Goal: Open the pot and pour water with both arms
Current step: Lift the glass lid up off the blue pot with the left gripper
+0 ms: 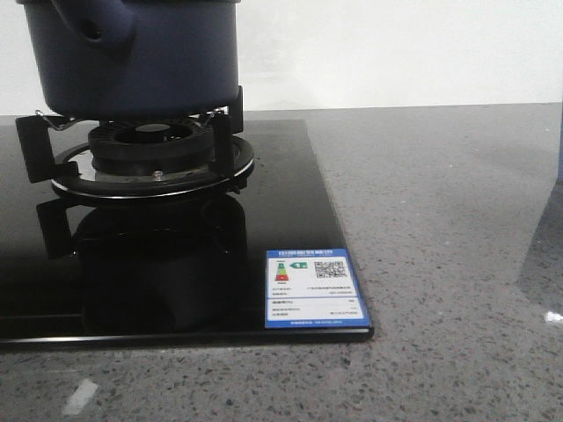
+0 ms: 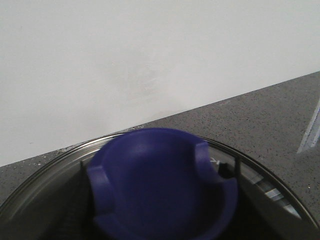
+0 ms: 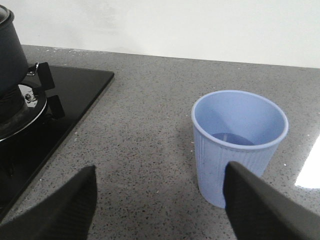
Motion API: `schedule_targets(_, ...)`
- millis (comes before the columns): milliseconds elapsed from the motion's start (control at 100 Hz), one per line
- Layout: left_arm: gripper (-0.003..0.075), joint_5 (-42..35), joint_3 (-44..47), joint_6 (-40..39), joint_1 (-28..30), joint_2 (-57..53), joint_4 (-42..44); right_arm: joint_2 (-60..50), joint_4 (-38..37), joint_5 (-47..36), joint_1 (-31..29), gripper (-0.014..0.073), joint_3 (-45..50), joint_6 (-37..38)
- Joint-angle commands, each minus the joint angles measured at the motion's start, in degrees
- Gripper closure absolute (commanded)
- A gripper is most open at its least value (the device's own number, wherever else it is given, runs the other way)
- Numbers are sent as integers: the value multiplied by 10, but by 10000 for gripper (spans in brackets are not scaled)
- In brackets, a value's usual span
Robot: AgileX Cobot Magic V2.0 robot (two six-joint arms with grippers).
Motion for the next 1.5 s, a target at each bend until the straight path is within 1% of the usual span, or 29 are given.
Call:
schedule_targets(0, 313, -36, -19, -2, -1, -17, -3, 7, 5, -43, -1, 110, -15, -6)
schedule_targets(560, 313, -61, -19, -2, 4, -97, -3, 7, 4, -39, -1, 114, -15, -6)
schedule_targets(650, 313, -61, -19, -2, 14, -113, -3, 7, -2, -35, -6, 142, -4, -6)
schedule_targets(780, 313, -58, -19, -2, 38, -136, -3, 7, -2, -53, -27, 171, 16, -6)
schedule_targets(1060, 313, -35, -19, -2, 98, -179, -3, 7, -3, -82, -75, 172, 40, -6)
schedule_targets(1170, 313, -30, -19, -2, 104, -185, -3, 7, -3, -102, -81, 171, 56, -6)
schedule_targets(1250, 313, -30, -19, -2, 104, -189, -3, 7, -3, -134, -81, 171, 74, -6)
schedule_targets(1370, 313, -30, -19, -2, 104, -190, -4, 7, -2, -169, -81, 154, 91, -6)
schedule_targets(1490, 313, -30, -19, -2, 104, -190, -4, 7, 5, -181, -81, 74, 91, -6)
